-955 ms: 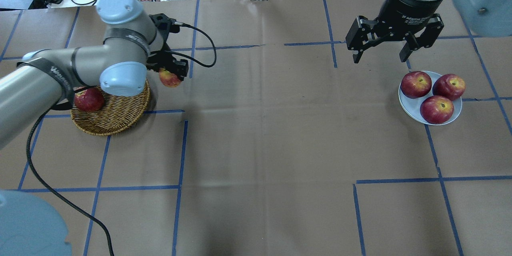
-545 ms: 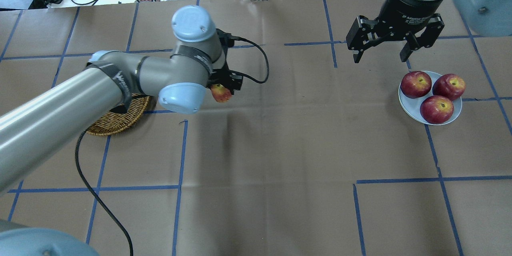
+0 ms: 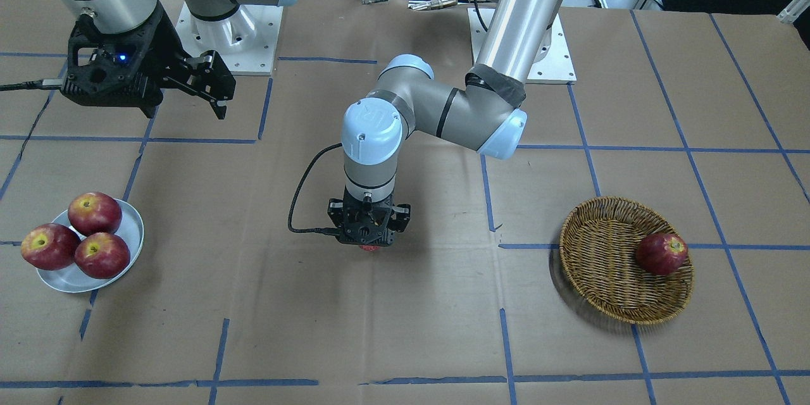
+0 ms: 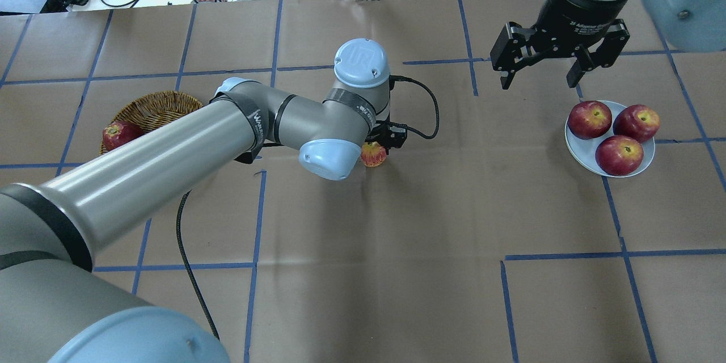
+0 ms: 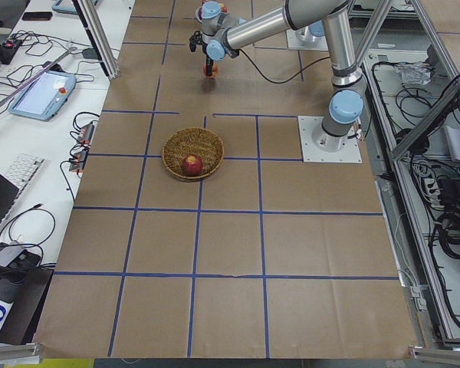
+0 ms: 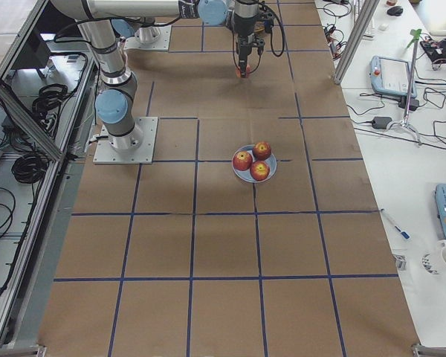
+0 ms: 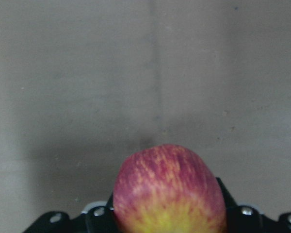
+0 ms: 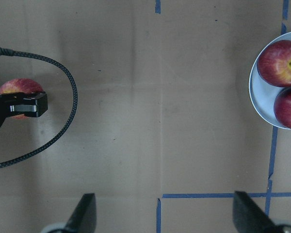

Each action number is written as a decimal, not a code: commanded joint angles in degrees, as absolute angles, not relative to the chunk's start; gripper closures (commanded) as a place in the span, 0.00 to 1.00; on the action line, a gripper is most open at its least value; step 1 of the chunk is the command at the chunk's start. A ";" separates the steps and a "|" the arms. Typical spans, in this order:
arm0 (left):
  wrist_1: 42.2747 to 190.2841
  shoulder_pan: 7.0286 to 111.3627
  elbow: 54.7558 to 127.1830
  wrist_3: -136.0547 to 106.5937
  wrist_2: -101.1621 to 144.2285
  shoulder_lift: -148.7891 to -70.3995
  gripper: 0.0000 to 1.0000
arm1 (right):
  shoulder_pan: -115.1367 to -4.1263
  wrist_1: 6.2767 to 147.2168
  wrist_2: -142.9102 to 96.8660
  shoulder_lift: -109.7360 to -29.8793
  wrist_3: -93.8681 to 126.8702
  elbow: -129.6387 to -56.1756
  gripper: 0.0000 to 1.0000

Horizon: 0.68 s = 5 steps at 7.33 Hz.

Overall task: Transfer apple from basket to plate
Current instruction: 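Carry the apple with the left gripper toward the table center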

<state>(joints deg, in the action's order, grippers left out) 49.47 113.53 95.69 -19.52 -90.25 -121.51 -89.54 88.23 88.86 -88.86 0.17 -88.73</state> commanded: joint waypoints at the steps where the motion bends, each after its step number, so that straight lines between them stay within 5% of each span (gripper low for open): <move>1: 49.04 113.64 94.92 -19.69 -90.44 -123.22 0.37 | -89.47 88.24 88.86 -88.86 0.18 -88.77 0.00; 2: 49.04 113.64 94.83 -19.69 -90.70 -123.14 0.35 | -89.56 88.24 88.86 -88.86 0.18 -88.77 0.00; 5: 49.04 113.64 94.83 -19.86 -90.79 -122.52 0.07 | -89.56 88.24 88.86 -88.86 0.18 -88.77 0.00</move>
<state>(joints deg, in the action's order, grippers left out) 49.05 113.64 94.87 -19.79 -90.79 -122.84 -89.56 88.24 88.86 -88.86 0.17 -88.77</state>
